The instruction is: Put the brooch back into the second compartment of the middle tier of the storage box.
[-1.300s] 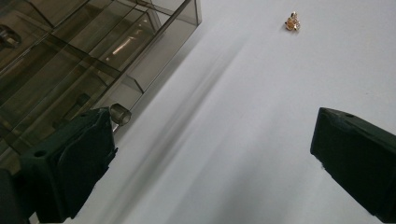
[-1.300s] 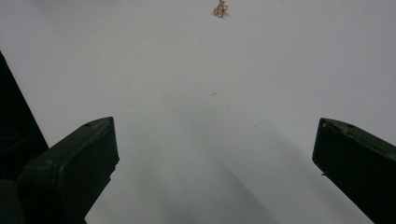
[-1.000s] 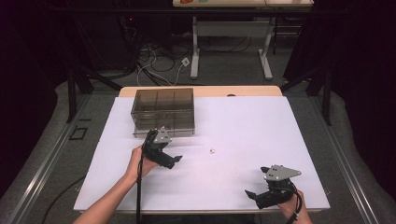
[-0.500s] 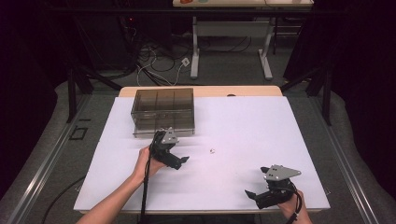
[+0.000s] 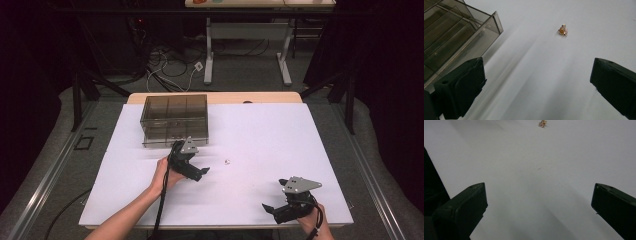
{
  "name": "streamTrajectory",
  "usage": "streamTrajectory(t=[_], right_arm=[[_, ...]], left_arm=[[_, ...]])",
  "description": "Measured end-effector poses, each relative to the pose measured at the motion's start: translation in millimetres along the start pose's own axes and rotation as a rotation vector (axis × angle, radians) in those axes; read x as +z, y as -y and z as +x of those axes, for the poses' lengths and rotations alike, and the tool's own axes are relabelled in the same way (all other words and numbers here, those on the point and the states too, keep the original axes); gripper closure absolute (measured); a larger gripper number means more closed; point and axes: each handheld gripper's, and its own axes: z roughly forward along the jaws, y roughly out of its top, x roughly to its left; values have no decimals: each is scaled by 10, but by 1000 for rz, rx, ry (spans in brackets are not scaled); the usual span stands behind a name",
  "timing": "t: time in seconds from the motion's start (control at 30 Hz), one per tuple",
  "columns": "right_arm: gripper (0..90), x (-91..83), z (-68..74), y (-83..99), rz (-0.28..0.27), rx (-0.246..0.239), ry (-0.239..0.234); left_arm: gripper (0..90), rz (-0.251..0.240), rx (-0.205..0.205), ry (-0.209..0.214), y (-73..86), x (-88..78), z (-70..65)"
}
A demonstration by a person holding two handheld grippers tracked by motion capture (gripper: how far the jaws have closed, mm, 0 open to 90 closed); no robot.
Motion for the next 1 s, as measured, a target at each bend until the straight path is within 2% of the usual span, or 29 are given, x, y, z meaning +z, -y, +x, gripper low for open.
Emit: streamTrajectory(t=[0.2,0.57,0.83,1.0], right_arm=[[0,4,0,1,-1,3,0],[0,3,-6,-1,1,0,0],[0,-2,-7,0,-1,-2,2],[0,-3,-4,0,2,-2,1]], left_arm=[[1,-6,3,4,-22,54,-16],[3,16,15,23,-97,189,-95],[5,20,26,54,-180,293,-152],[93,35,44,74,-234,372,-191]])
